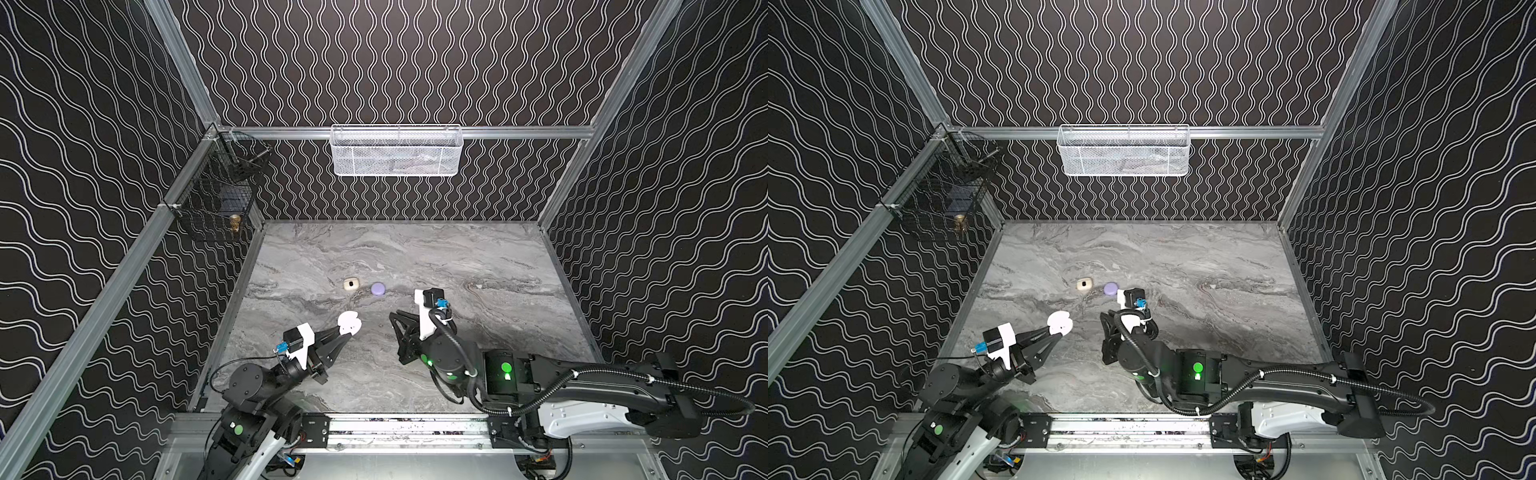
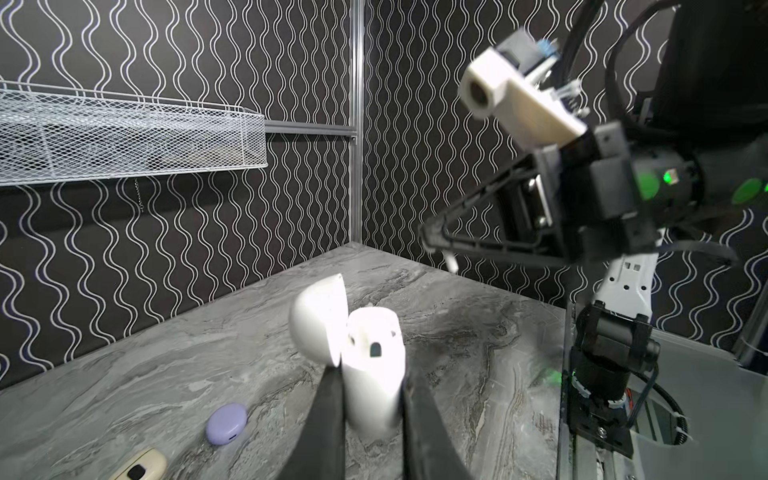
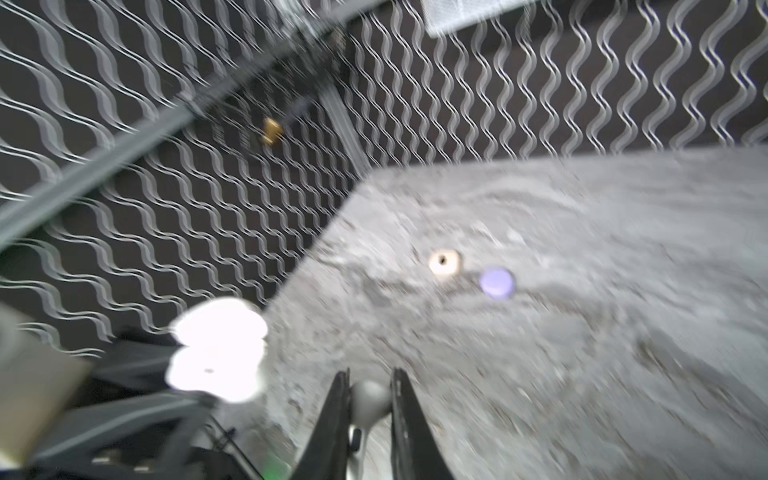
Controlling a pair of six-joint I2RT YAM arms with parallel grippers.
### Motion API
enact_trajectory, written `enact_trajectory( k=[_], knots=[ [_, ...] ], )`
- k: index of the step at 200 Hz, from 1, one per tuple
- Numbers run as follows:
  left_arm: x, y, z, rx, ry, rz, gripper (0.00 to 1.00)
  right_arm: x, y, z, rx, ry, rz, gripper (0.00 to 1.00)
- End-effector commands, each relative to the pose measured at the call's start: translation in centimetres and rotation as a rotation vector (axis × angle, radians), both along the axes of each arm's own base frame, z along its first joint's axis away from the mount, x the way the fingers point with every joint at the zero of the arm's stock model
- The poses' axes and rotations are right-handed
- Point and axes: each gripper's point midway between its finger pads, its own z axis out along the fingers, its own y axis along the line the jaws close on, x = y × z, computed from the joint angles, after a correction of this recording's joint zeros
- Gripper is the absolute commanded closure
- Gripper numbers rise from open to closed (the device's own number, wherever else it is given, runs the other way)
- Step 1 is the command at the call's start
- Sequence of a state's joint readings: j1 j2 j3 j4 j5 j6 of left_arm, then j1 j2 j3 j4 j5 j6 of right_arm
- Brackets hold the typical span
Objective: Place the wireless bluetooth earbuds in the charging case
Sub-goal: 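Lift the earbud and carry it toward the case in the left gripper, then lower the earbud into the open white case held by the left gripper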
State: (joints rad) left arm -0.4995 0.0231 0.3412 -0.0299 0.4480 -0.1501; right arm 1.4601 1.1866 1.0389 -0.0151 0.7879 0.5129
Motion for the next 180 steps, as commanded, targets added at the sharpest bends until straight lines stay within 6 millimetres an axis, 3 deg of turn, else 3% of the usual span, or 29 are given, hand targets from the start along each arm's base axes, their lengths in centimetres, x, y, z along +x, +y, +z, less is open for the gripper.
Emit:
enact_trajectory(
  k=[1, 48, 126, 180],
  knots=[
    [-0.8, -0.3, 1.1, -0.013, -0.062, -0.042, 1.00, 0.1, 0.5, 4.1, 0.080, -0.116, -0.009, 0.88],
    [-1.7, -0.7, 1.3, -0.017, -0.093, -0.090, 1.00, -0.4, 2.8, 5.7, 0.127, -0.174, 0.045, 0.88],
    [-1.9, -0.7, 1.5, -0.018, -0.099, -0.097, 1.00, -1.2, 6.5, 4.1, 0.109, -0.181, 0.098, 0.88],
    [-1.8, -0.6, 1.6, -0.017, -0.096, -0.086, 1.00, -1.4, 6.7, 2.7, 0.094, -0.172, 0.087, 0.88]
  ],
)
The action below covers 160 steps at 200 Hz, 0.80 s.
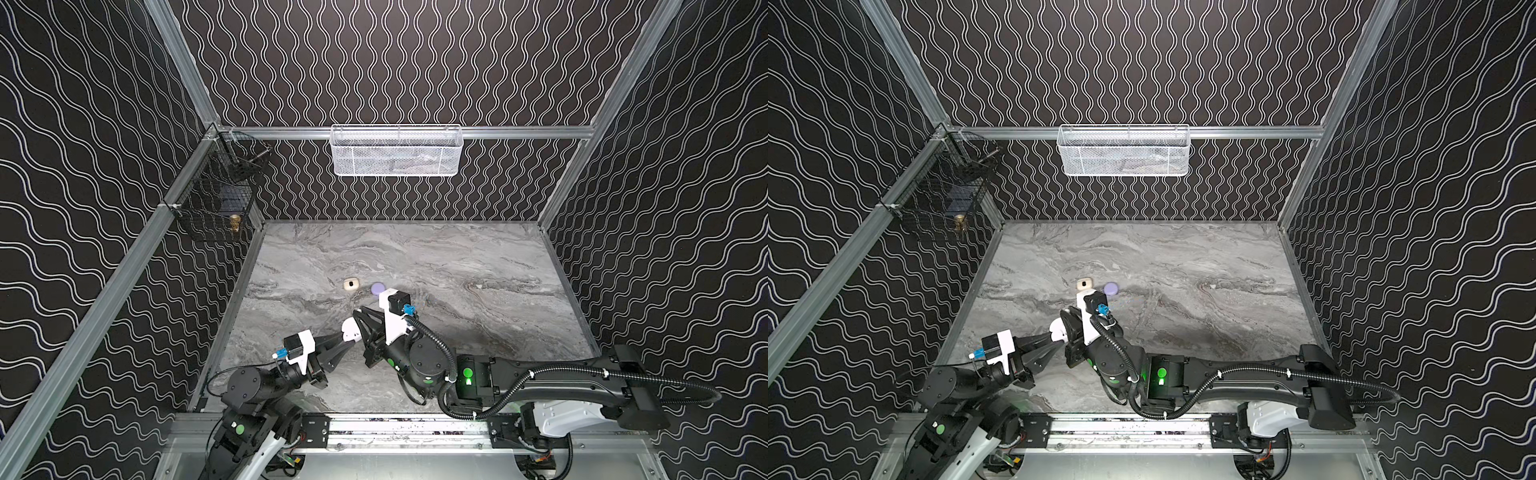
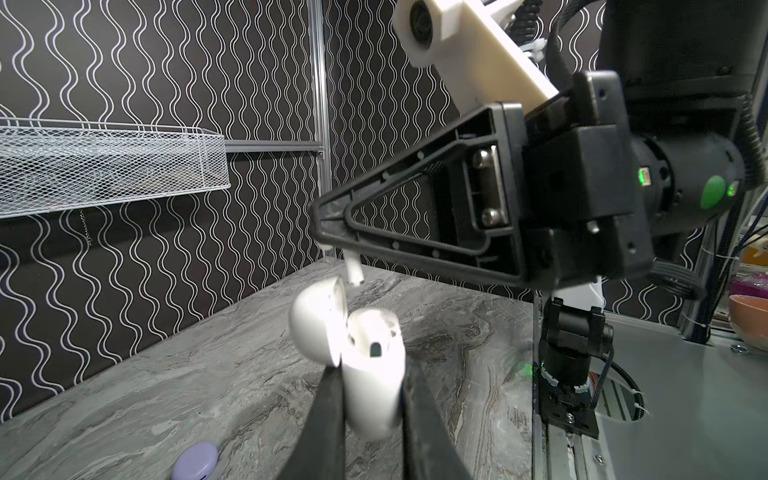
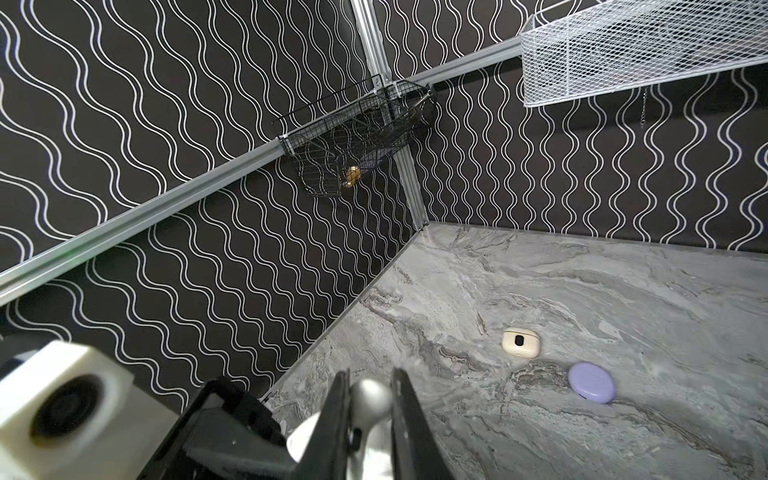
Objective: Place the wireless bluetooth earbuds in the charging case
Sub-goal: 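Lower the earbud into the open white case held by the left gripper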
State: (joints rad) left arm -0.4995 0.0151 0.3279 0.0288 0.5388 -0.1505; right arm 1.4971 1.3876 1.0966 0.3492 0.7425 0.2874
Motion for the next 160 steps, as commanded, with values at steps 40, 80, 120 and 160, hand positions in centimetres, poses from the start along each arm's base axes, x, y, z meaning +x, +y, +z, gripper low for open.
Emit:
enact_trajectory(
  k=[40, 80, 120, 160],
  knots=[
    [-0.1, 0.3, 0.9, -0.011, -0.035, 0.014, 1.00, -0.3, -0.1, -0.2, 0.044, 0.001, -0.008, 0.89],
    [-0.1, 0.3, 0.9, -0.012, -0.032, 0.017, 1.00, -0.6, 0.0, -0.7, 0.047, -0.002, -0.008, 0.89],
    [0.0, 0.4, 0.9, -0.013, -0.030, 0.024, 1.00, -0.7, 0.1, -1.4, 0.039, 0.002, -0.012, 0.89],
    [-0.1, 0.4, 1.0, -0.014, -0.032, 0.022, 1.00, -0.8, 0.3, -1.9, 0.030, 0.008, -0.008, 0.89]
  ],
)
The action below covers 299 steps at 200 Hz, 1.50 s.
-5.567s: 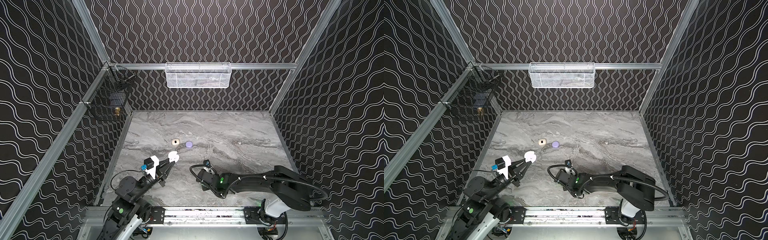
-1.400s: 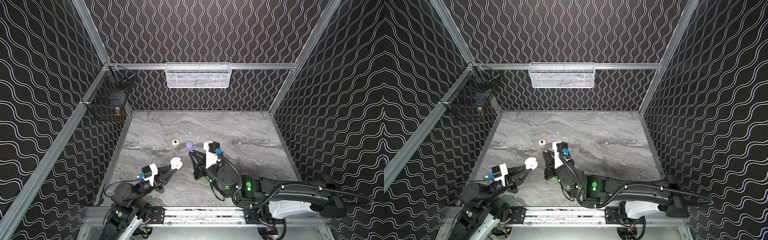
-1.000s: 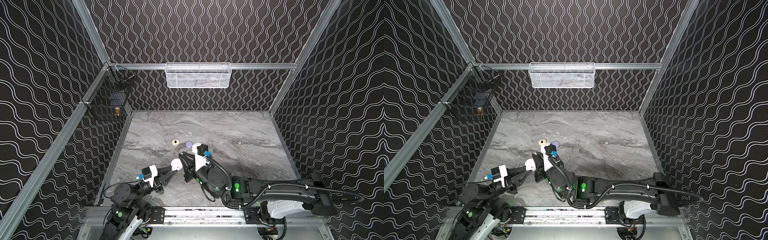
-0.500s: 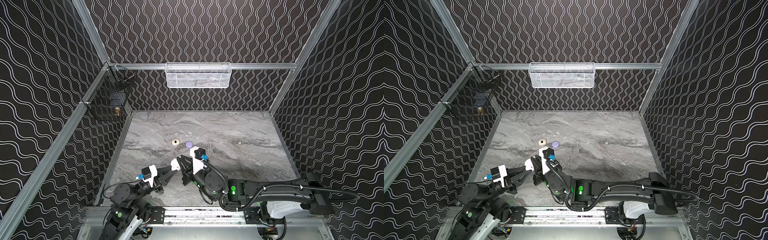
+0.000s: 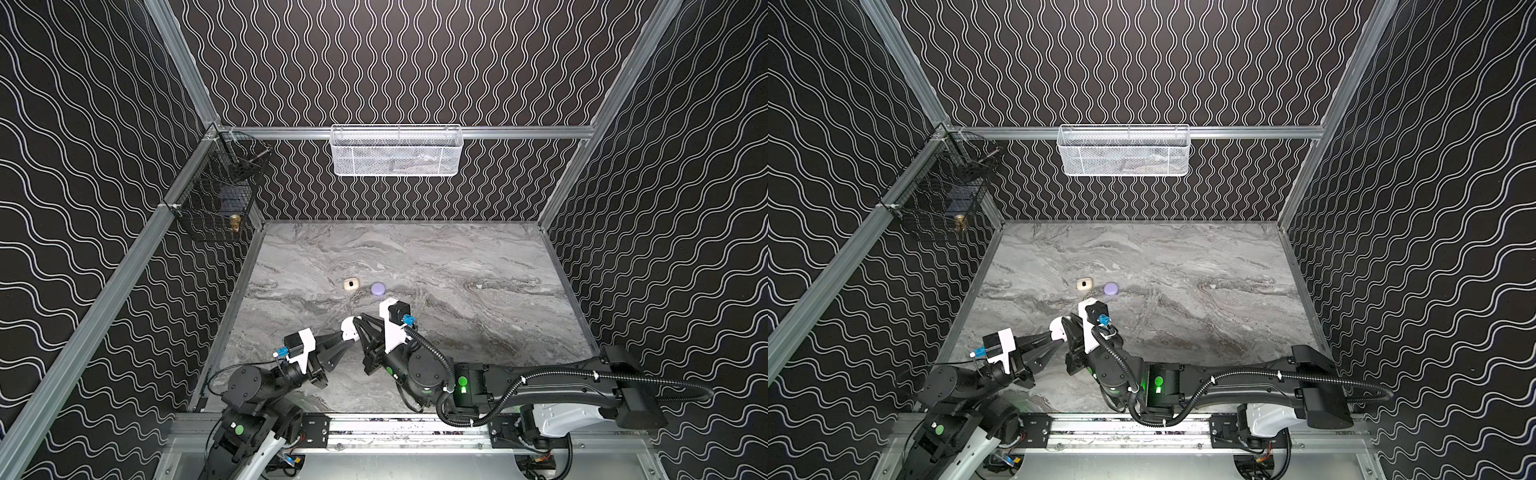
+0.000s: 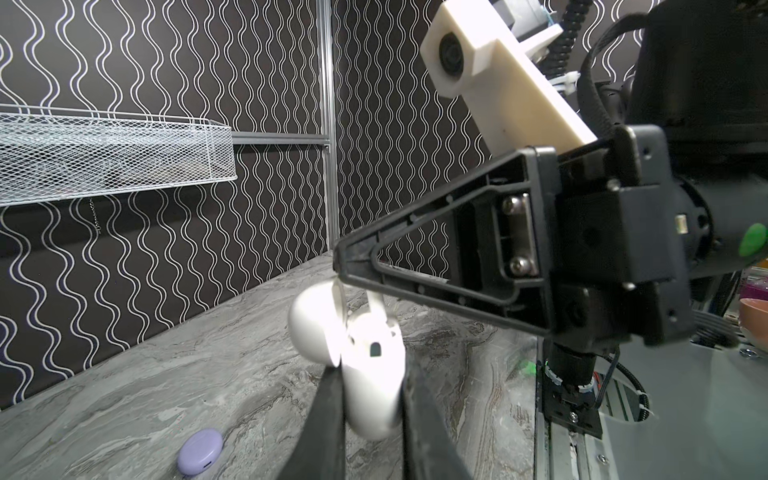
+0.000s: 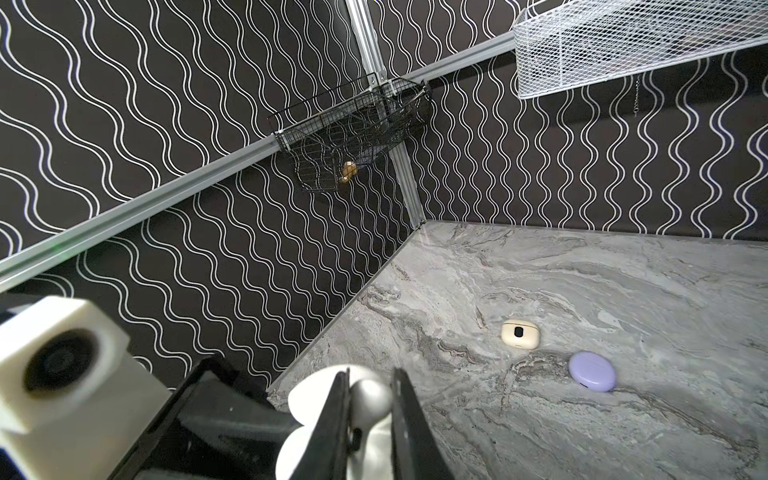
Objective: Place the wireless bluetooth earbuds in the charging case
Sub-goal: 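Lower the earbud into the open white case held by the left gripper, then open the right gripper and draw it back from the case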
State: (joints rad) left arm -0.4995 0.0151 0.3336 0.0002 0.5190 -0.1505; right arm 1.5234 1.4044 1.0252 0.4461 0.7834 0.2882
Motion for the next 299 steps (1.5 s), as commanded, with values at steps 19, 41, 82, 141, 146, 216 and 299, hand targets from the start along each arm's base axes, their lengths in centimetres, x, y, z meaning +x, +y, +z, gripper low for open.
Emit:
enact_trajectory(
  k=[19, 41, 82, 141, 146, 216, 299],
  knots=[
    [-0.4, 0.2, 1.3, -0.019, -0.053, 0.004, 1.00, -0.3, 0.4, -0.2, 0.019, 0.014, 0.016, 0.89],
    [-0.3, 0.3, 1.3, -0.018, -0.052, 0.009, 1.00, -0.5, 0.5, -0.5, 0.012, 0.018, 0.019, 0.89],
    [-0.4, 0.2, 1.2, -0.016, -0.050, 0.002, 1.00, -0.6, 0.3, -1.1, 0.001, 0.030, 0.011, 0.89],
    [-0.4, 0.2, 1.2, -0.015, -0.048, 0.002, 1.00, -0.9, -0.4, -0.2, 0.013, 0.015, 0.009, 0.57],
    [-0.4, 0.2, 1.2, -0.016, -0.048, -0.001, 1.00, -0.8, -0.6, 0.1, 0.015, 0.013, 0.004, 0.55],
    [-0.8, -0.1, 1.3, -0.019, -0.061, -0.027, 1.00, 0.8, -5.1, 3.6, 0.009, 0.007, -0.084, 0.56],
    [-1.1, -0.2, 1.4, -0.018, -0.063, -0.043, 1.00, 6.1, 0.7, -1.9, -0.161, 0.247, 0.230, 0.62]
  ],
)
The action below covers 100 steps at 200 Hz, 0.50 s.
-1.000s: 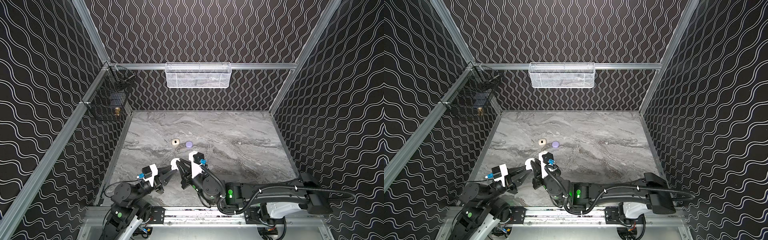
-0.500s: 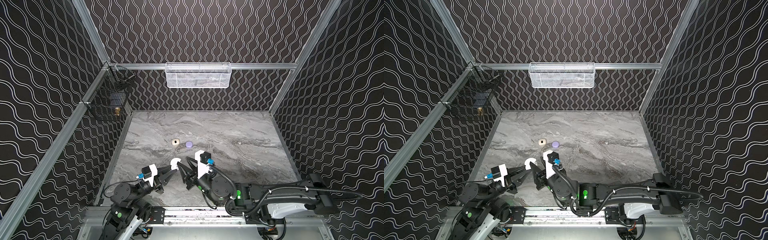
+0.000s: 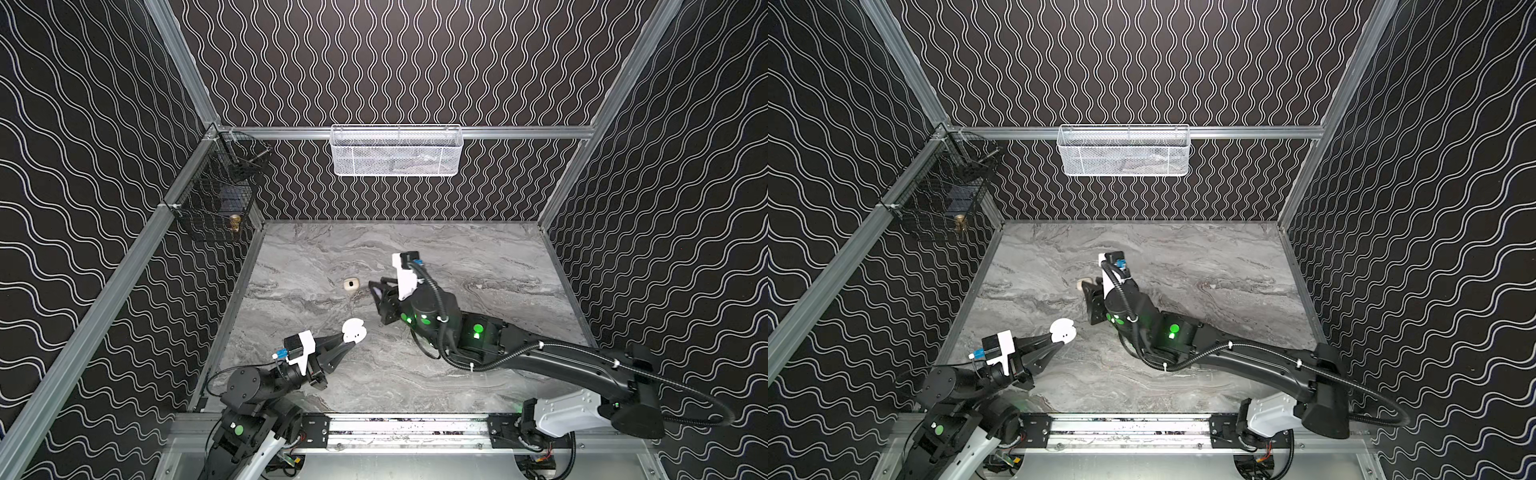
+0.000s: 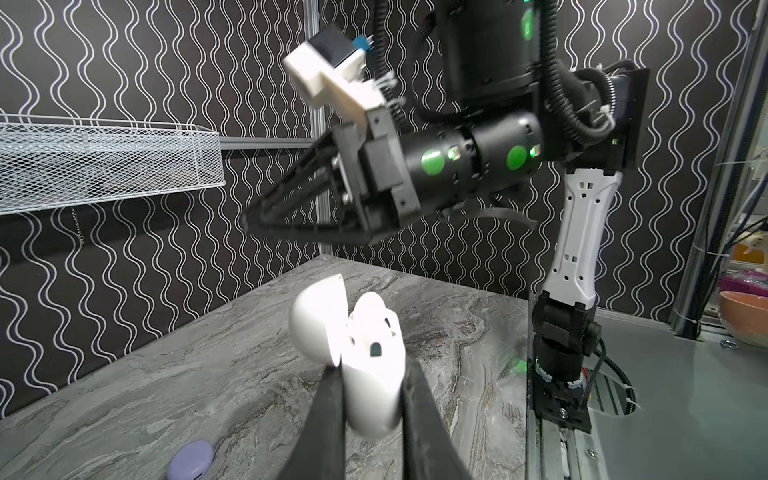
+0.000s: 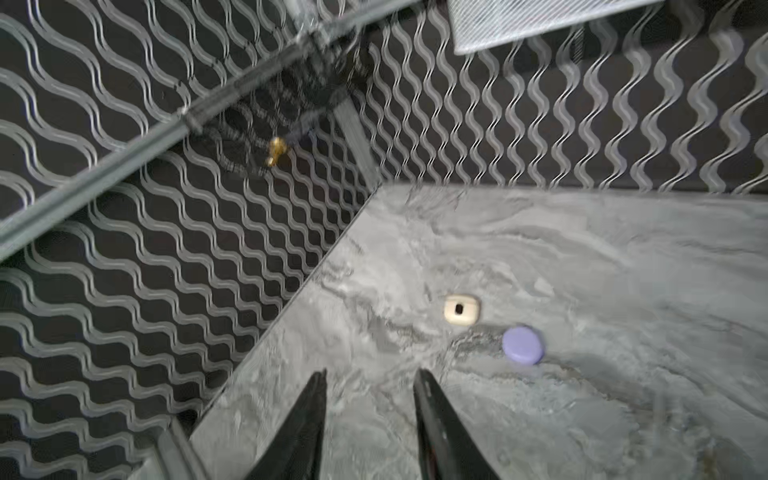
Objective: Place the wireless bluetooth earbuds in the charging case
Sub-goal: 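Open the right gripper and draw it back from the case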
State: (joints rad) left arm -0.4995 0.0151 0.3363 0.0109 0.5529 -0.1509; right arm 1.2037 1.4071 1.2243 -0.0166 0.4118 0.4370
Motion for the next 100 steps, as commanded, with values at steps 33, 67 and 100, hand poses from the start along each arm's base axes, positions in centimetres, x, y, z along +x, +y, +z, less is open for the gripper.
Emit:
enact_trajectory(
  k=[33, 67, 100],
  knots=[
    [-0.4, 0.1, 1.0, -0.018, -0.048, -0.005, 1.00, -4.1, 3.9, 0.1, 0.052, 0.028, 0.320, 0.63],
    [-0.3, 0.1, 1.1, -0.020, -0.045, -0.001, 1.00, -6.0, 4.1, 1.4, 0.129, -0.009, 0.427, 0.64],
    [-0.3, 0.1, 1.0, -0.020, -0.050, -0.004, 1.00, -6.5, 4.0, 1.8, 0.152, -0.026, 0.453, 0.65]
  ],
)
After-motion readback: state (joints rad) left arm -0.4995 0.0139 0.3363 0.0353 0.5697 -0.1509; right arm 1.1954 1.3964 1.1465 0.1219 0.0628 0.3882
